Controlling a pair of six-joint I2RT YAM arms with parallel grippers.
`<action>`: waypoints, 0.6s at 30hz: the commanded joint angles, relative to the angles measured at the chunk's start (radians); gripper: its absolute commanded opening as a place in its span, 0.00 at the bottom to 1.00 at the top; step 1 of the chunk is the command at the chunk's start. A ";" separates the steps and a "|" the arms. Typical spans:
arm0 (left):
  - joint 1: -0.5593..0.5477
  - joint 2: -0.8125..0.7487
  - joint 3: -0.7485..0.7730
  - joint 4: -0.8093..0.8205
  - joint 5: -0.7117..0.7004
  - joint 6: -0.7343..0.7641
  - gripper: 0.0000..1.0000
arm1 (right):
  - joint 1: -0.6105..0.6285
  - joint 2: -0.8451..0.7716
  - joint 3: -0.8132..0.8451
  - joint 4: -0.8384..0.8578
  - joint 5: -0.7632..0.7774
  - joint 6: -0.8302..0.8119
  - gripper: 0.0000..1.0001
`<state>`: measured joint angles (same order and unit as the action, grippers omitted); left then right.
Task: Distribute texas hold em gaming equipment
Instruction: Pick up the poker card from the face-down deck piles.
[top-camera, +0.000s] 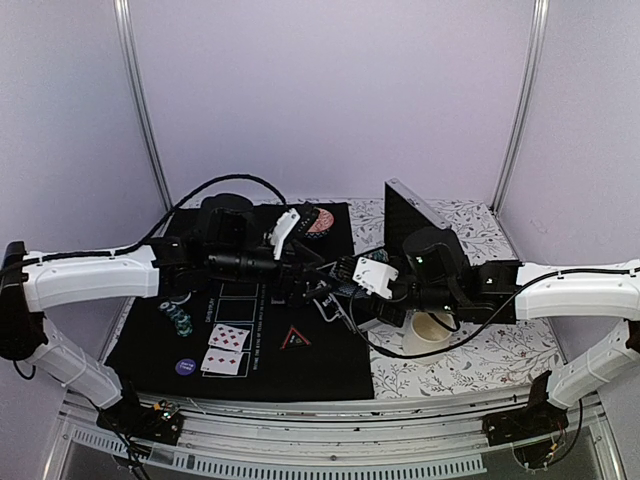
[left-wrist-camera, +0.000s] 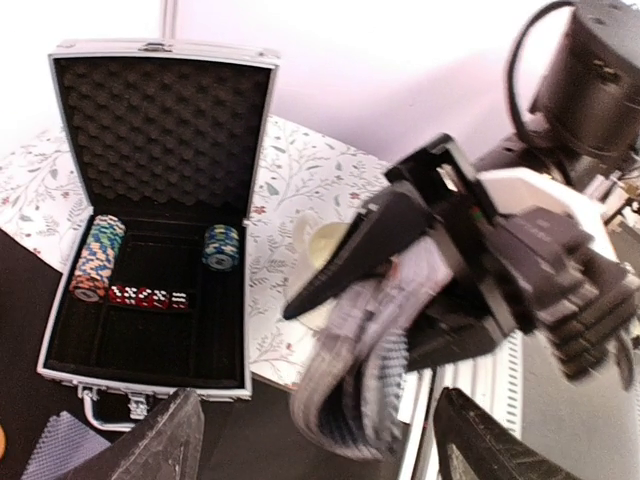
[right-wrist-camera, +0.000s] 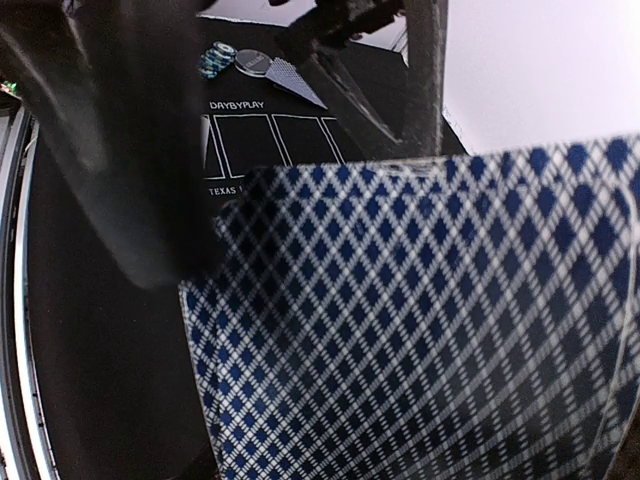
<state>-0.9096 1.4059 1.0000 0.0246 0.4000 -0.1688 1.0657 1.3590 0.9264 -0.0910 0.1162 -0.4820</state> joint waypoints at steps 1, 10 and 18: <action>-0.014 0.070 0.085 -0.020 -0.084 0.023 0.80 | 0.003 0.005 0.030 0.012 -0.018 0.020 0.42; -0.025 0.128 0.160 -0.066 -0.068 0.018 0.65 | 0.005 -0.001 0.028 0.011 -0.014 0.017 0.43; -0.025 0.080 0.156 -0.151 -0.239 0.041 0.45 | 0.006 -0.011 0.020 0.013 -0.003 0.016 0.43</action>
<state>-0.9318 1.5219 1.1343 -0.0525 0.2905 -0.1501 1.0664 1.3590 0.9264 -0.0925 0.1204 -0.4709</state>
